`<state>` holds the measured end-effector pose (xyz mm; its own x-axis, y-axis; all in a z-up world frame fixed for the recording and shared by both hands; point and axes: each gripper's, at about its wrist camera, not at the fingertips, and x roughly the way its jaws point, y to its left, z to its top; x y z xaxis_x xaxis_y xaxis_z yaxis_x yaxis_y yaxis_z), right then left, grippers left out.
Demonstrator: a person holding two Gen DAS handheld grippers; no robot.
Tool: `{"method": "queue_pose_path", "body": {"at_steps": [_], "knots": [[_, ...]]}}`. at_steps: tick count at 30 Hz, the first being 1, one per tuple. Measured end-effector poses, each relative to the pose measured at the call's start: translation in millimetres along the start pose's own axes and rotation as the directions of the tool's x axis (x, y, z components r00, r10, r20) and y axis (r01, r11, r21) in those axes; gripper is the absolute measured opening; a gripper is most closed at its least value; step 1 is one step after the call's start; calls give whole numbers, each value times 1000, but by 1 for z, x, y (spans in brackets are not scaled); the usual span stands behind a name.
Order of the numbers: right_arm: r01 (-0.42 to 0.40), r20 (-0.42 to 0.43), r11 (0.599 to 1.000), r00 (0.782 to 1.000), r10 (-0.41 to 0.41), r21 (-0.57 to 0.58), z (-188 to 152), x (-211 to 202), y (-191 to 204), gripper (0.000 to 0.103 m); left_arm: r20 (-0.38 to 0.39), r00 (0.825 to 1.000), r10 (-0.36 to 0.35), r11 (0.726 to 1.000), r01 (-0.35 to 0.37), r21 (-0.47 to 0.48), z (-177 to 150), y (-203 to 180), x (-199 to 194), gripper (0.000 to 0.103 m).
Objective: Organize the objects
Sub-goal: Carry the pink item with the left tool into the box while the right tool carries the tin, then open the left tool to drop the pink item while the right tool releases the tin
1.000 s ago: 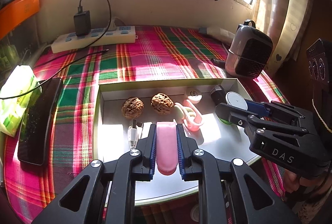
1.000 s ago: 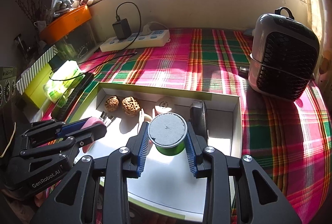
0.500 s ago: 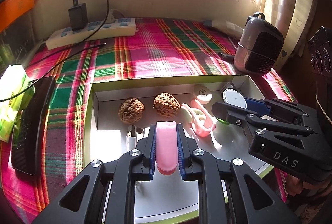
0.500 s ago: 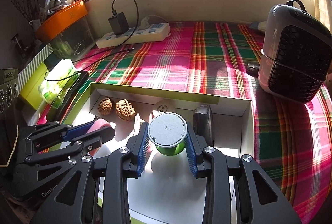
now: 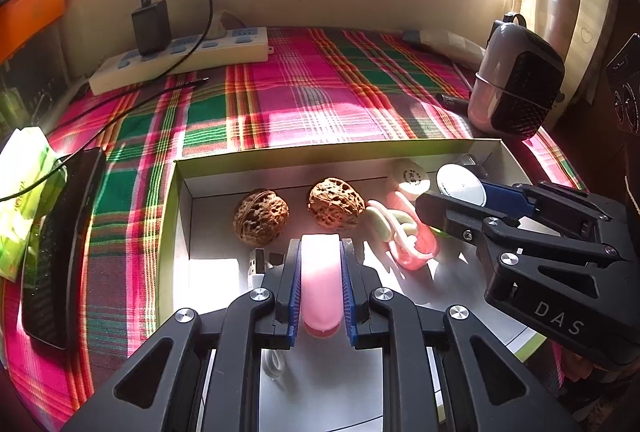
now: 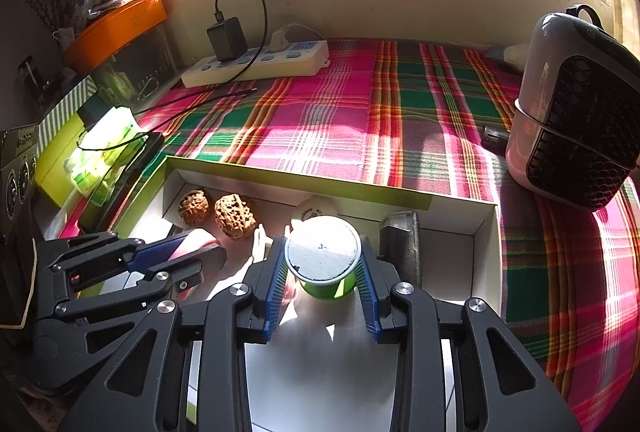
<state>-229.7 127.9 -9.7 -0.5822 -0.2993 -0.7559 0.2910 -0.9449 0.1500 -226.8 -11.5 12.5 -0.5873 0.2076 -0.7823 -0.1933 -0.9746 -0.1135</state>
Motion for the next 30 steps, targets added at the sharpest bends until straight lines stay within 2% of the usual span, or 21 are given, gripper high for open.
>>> {"method": "queue_pose_path", "body": {"at_steps": [30], "knots": [[11,-11,1000,1000,-11,6,0,6,-2,34,4,1000,6,1000,-6,-5,4,1,4,16]]}}
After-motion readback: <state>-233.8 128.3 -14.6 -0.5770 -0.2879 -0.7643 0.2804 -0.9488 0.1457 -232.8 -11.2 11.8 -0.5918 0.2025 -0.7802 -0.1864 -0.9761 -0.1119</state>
